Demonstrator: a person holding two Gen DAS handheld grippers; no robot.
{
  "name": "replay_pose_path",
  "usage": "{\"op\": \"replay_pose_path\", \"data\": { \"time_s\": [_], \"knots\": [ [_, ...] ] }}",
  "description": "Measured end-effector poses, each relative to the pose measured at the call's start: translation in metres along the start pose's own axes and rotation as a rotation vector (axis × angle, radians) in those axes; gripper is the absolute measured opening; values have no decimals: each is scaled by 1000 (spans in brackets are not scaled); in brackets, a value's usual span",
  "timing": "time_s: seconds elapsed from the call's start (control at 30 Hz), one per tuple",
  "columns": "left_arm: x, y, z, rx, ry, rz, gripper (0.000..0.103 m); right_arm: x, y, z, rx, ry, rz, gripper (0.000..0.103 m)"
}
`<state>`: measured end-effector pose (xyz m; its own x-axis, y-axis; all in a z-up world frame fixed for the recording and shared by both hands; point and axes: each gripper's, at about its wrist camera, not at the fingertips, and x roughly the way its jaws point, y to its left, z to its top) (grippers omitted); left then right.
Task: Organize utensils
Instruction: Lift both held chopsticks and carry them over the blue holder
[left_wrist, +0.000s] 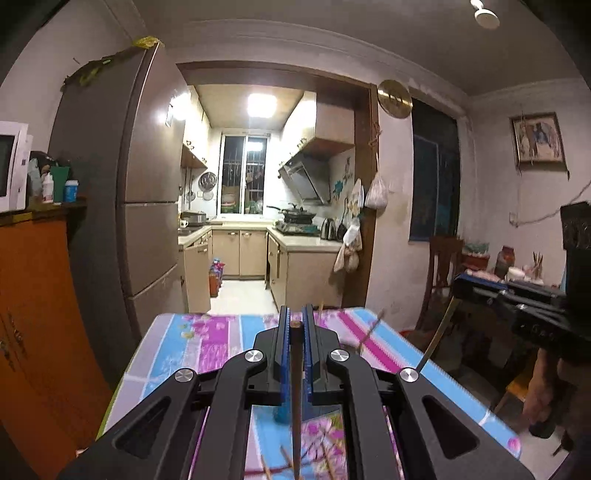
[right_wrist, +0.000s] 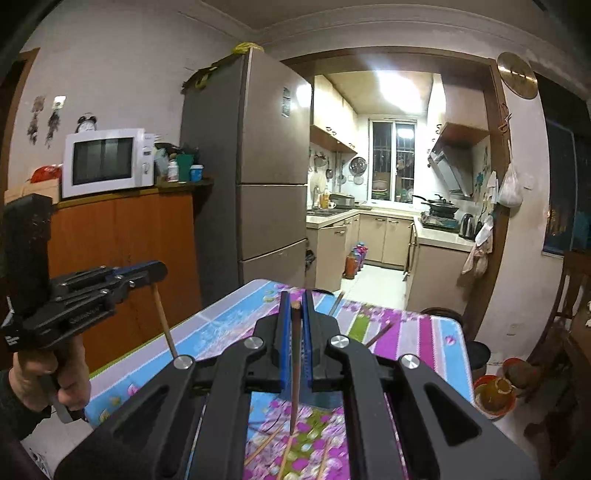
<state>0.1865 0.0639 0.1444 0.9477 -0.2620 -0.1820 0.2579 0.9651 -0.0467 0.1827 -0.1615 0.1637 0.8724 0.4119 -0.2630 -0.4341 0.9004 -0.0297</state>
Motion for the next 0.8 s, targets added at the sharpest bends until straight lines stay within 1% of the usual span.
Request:
{"op": "replay_pose_path", "data": {
  "time_s": [0.1, 0.23, 0.33, 0.43, 0.6, 0.7, 0.8],
  "knots": [
    [15, -4, 34, 8, -34, 7, 8, 8, -17, 26, 12, -8, -22, 5],
    [39, -4, 70, -14, -59, 12, 8, 24, -36, 58, 23, -13, -45, 5],
    [53, -5, 90, -29, -79, 16, 8, 39, -48, 80, 23, -17, -68, 5],
    [73, -6, 104, -44, -83, 18, 8, 55, -55, 92, 22, -14, -82, 5],
    [104, -8, 105, -31, -62, 24, 8, 84, -61, 93, 32, 12, -84, 5],
    [123, -10, 99, -19, -40, 32, 8, 99, -62, 84, 33, 32, -79, 5],
    [140, -4, 88, -30, -19, 37, 8, 112, -62, 75, 35, 53, -72, 5]
  ]
}}
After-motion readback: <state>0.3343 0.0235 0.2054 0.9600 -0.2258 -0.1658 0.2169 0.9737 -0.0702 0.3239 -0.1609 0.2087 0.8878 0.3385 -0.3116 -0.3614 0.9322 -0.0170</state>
